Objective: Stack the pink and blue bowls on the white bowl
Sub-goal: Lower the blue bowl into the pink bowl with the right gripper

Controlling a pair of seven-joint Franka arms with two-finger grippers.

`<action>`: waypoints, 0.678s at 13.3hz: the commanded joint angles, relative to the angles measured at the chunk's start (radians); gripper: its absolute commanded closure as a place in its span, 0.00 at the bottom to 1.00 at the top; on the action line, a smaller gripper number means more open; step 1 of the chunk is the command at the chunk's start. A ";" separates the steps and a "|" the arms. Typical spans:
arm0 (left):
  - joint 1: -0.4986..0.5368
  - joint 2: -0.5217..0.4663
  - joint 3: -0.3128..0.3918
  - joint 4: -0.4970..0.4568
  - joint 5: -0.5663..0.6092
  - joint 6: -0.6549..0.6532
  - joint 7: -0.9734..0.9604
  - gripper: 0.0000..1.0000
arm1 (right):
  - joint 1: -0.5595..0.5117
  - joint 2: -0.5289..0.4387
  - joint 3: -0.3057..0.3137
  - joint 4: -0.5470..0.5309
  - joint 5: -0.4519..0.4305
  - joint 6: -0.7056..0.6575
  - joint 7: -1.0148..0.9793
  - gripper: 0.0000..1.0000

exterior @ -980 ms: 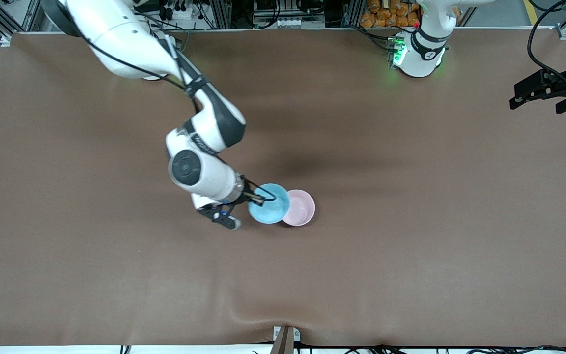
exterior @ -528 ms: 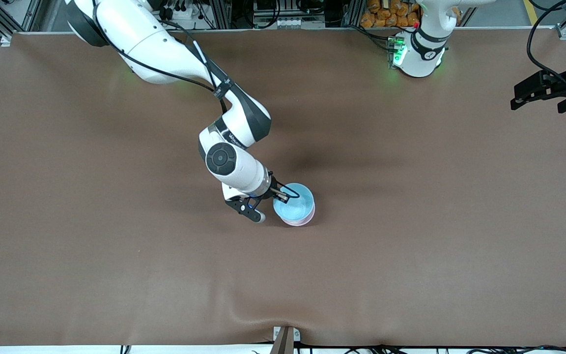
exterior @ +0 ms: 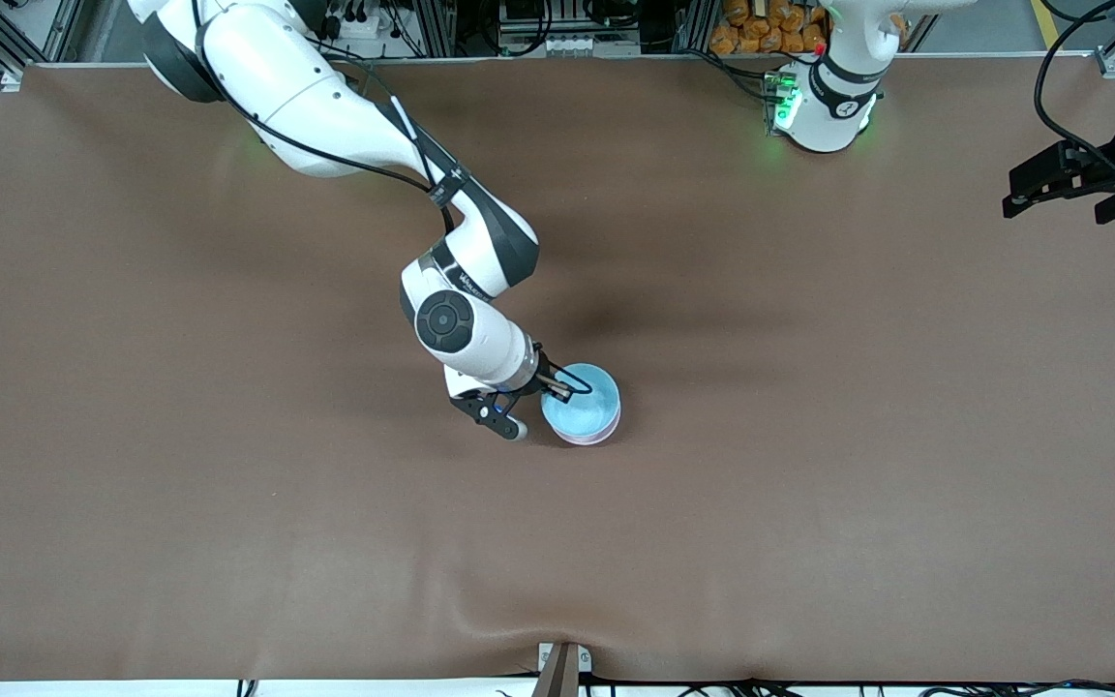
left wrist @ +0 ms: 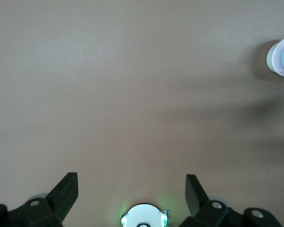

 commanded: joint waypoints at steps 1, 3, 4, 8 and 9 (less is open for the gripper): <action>-0.007 -0.004 -0.004 -0.002 0.020 0.001 -0.013 0.00 | 0.018 0.025 -0.011 0.037 0.000 0.009 0.017 1.00; -0.004 -0.002 -0.007 0.001 0.020 0.001 -0.008 0.00 | 0.018 0.027 -0.011 0.036 -0.002 0.008 0.017 1.00; -0.001 -0.002 -0.007 0.001 0.020 0.001 -0.005 0.00 | 0.018 0.027 -0.011 0.036 -0.002 0.005 0.017 1.00; 0.004 -0.002 -0.007 0.006 0.021 0.001 0.004 0.00 | 0.019 0.027 -0.011 0.034 -0.005 0.002 0.017 1.00; 0.004 -0.002 -0.007 0.006 0.021 0.001 0.004 0.00 | 0.018 0.027 -0.011 0.034 -0.005 0.002 0.015 1.00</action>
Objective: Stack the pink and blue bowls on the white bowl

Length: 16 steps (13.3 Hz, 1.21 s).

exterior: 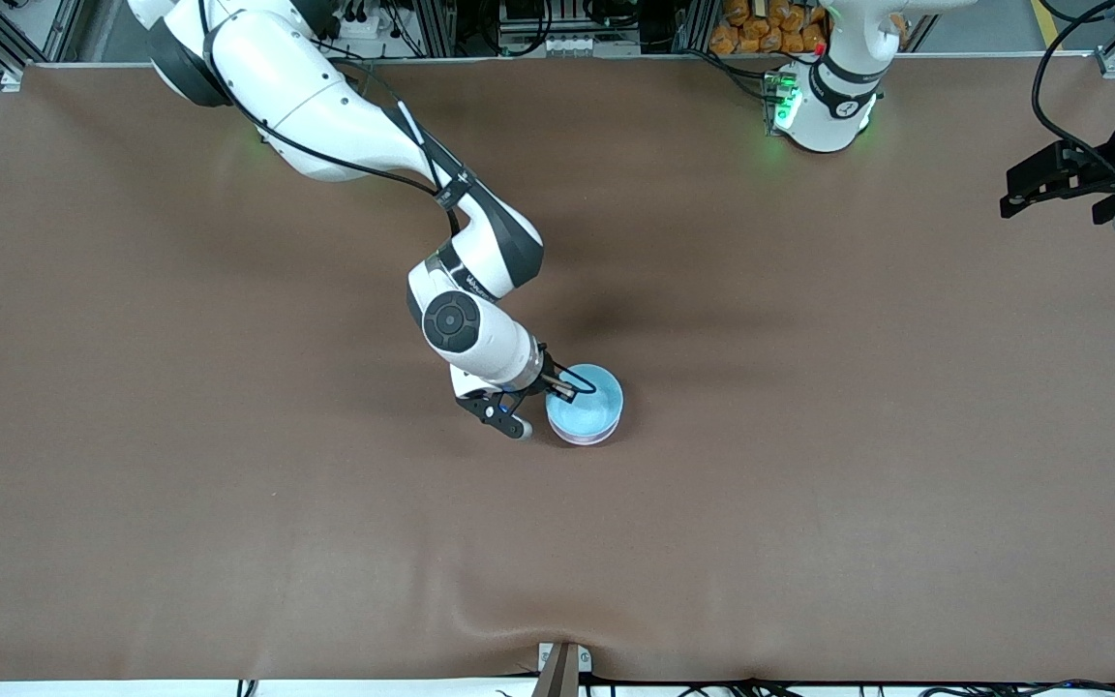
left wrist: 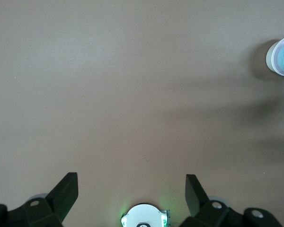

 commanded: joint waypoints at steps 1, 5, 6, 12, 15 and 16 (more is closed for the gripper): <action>0.003 -0.004 -0.005 0.004 0.021 0.001 0.004 0.00 | 0.012 0.017 -0.010 0.032 -0.005 -0.010 0.015 1.00; 0.006 -0.002 -0.005 0.006 0.021 0.001 0.004 0.00 | 0.002 0.005 -0.010 0.034 -0.008 -0.013 0.013 0.00; 0.006 -0.002 -0.005 0.006 0.021 0.001 0.004 0.00 | 0.000 -0.001 -0.010 0.034 -0.008 -0.013 0.013 0.00; 0.005 -0.001 -0.004 0.004 0.021 0.001 0.002 0.00 | -0.076 -0.079 -0.012 0.032 -0.009 -0.074 -0.004 0.00; 0.005 -0.001 -0.004 0.006 0.023 0.001 0.002 0.00 | -0.152 -0.170 -0.025 -0.003 -0.060 -0.212 -0.154 0.00; 0.005 -0.001 -0.004 0.006 0.023 0.001 0.002 0.00 | -0.175 -0.212 -0.033 -0.045 -0.121 -0.240 -0.189 0.00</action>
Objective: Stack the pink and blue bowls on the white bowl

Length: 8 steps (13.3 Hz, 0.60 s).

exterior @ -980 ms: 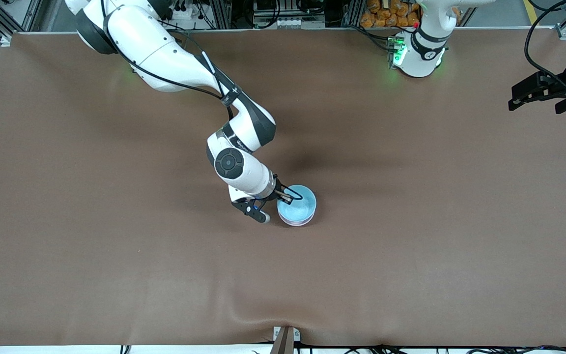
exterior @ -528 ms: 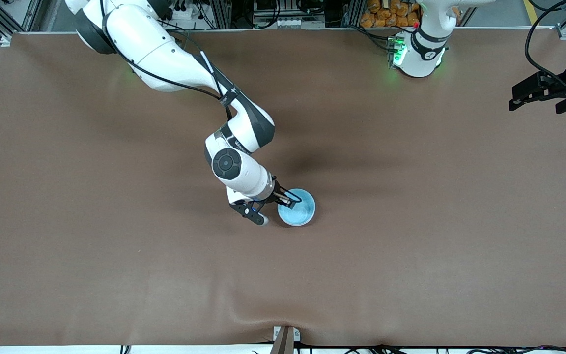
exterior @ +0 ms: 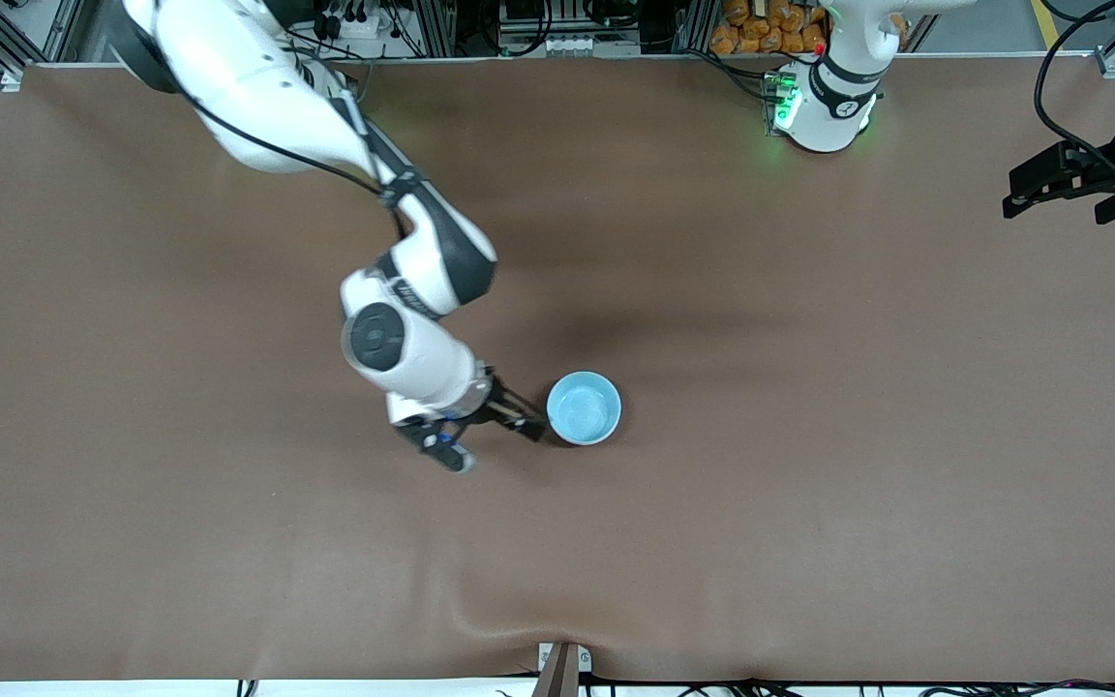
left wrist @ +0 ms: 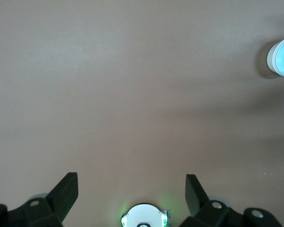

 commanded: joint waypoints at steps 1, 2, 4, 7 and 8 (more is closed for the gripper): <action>0.001 -0.001 -0.004 0.006 0.022 0.001 0.002 0.00 | -0.062 -0.138 -0.003 -0.142 -0.107 -0.053 -0.094 0.00; -0.001 -0.001 -0.004 0.006 0.025 0.001 0.002 0.00 | -0.088 -0.170 -0.003 -0.174 -0.113 -0.056 -0.140 0.00; -0.002 -0.001 -0.004 0.006 0.026 0.001 0.002 0.00 | -0.160 -0.221 -0.003 -0.199 -0.113 -0.130 -0.280 0.00; 0.001 -0.001 -0.004 0.007 0.025 0.001 -0.004 0.00 | -0.269 -0.322 -0.003 -0.231 -0.113 -0.284 -0.463 0.00; 0.001 -0.001 -0.004 0.007 0.025 0.001 -0.004 0.00 | -0.309 -0.371 -0.003 -0.269 -0.113 -0.296 -0.506 0.00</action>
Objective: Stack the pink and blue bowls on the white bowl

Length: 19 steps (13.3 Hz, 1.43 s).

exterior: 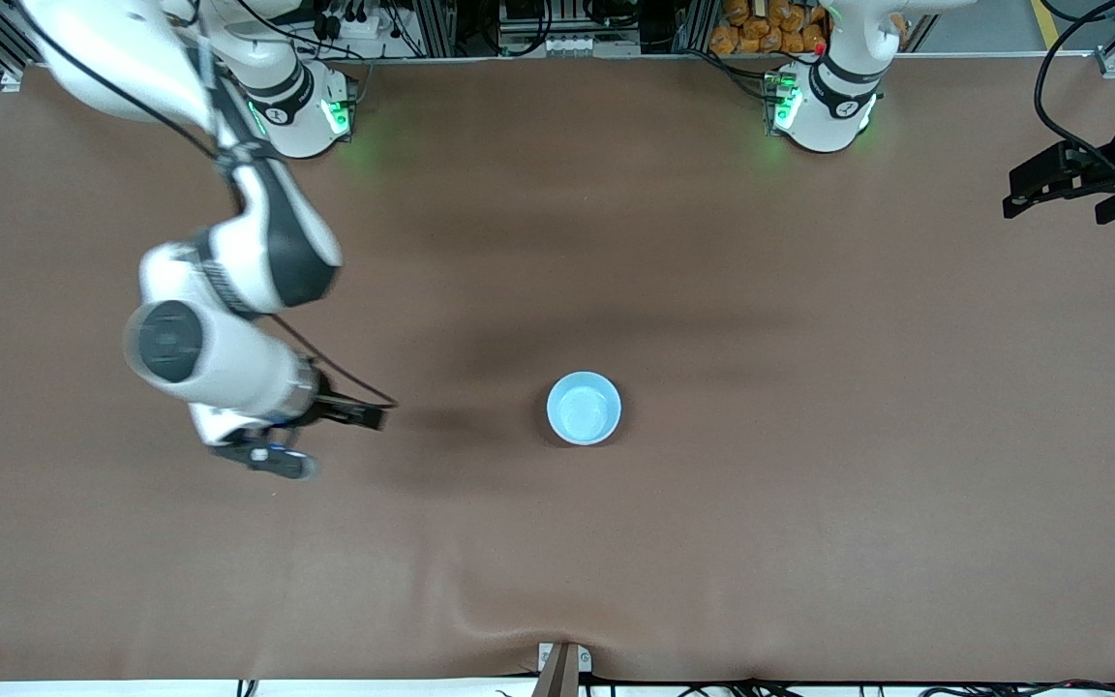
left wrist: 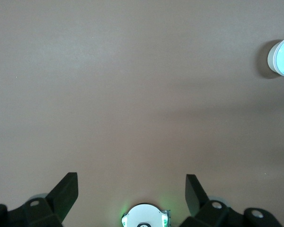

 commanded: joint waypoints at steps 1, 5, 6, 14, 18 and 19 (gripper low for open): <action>0.001 -0.001 -0.004 0.007 0.023 0.001 0.001 0.00 | -0.105 -0.172 0.018 -0.148 -0.013 -0.030 -0.147 0.00; 0.001 0.002 -0.003 0.007 0.023 0.001 0.001 0.00 | -0.174 -0.370 -0.044 -0.209 -0.012 -0.198 -0.347 0.00; 0.001 0.002 -0.004 0.007 0.023 0.001 0.001 0.00 | -0.171 -0.403 -0.064 -0.201 -0.012 -0.257 -0.390 0.00; 0.003 0.002 -0.003 0.007 0.023 0.001 0.002 0.00 | -0.174 -0.524 -0.147 -0.123 -0.009 -0.464 -0.553 0.00; 0.001 0.002 -0.004 0.007 0.023 0.001 0.001 0.00 | -0.170 -0.521 -0.155 -0.120 -0.007 -0.461 -0.567 0.00; 0.003 0.002 -0.003 0.007 0.023 0.001 0.002 0.00 | -0.170 -0.521 -0.155 -0.118 -0.007 -0.461 -0.567 0.00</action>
